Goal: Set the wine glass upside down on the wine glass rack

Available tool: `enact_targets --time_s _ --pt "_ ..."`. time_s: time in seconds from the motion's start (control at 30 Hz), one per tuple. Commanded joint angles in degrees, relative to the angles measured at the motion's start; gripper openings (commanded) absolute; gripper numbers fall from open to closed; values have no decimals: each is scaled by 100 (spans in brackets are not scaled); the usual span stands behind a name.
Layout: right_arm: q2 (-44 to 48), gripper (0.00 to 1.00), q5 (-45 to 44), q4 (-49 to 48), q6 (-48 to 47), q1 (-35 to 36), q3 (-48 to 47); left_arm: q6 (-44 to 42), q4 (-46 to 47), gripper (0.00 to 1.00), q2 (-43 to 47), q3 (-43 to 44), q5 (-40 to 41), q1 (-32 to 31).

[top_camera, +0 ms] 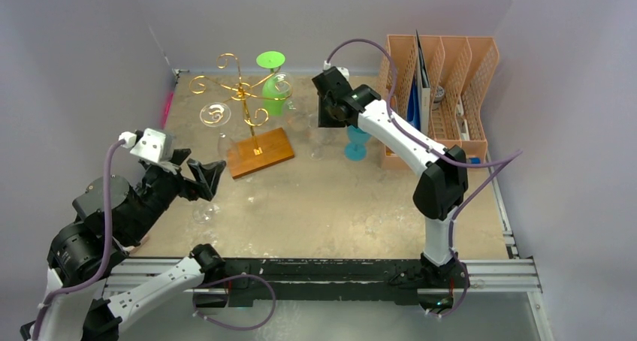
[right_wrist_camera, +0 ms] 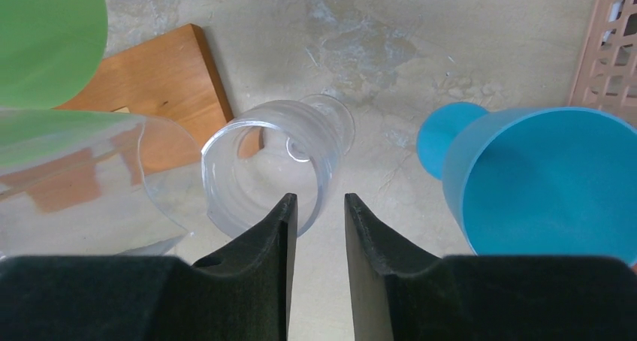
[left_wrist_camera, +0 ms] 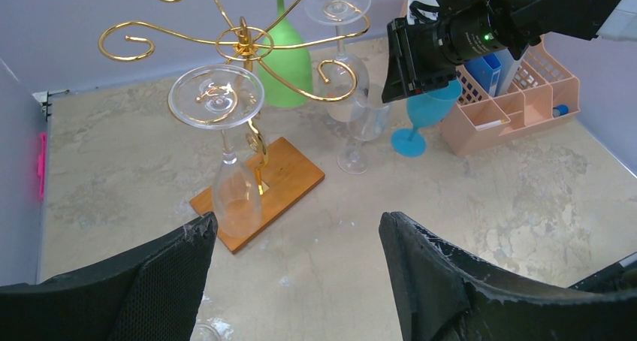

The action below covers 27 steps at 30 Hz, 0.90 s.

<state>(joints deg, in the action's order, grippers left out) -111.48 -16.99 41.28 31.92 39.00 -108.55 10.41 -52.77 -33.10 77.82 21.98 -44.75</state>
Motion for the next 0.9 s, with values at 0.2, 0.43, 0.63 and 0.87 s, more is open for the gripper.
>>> enact_targets --time_s 0.2,0.43,0.63,0.87 --pt "-234 25 -75 957 -380 46 -743 171 129 79 163 -48 70 -7" --pt "-405 26 -182 1244 -475 46 -922 180 118 78 172 -45 79 -7" --pt "-447 26 -285 1336 -520 46 -926 163 106 78 177 -37 92 -7" --pt "-396 26 -243 1292 -529 48 -915 163 105 78 162 -43 105 -9"
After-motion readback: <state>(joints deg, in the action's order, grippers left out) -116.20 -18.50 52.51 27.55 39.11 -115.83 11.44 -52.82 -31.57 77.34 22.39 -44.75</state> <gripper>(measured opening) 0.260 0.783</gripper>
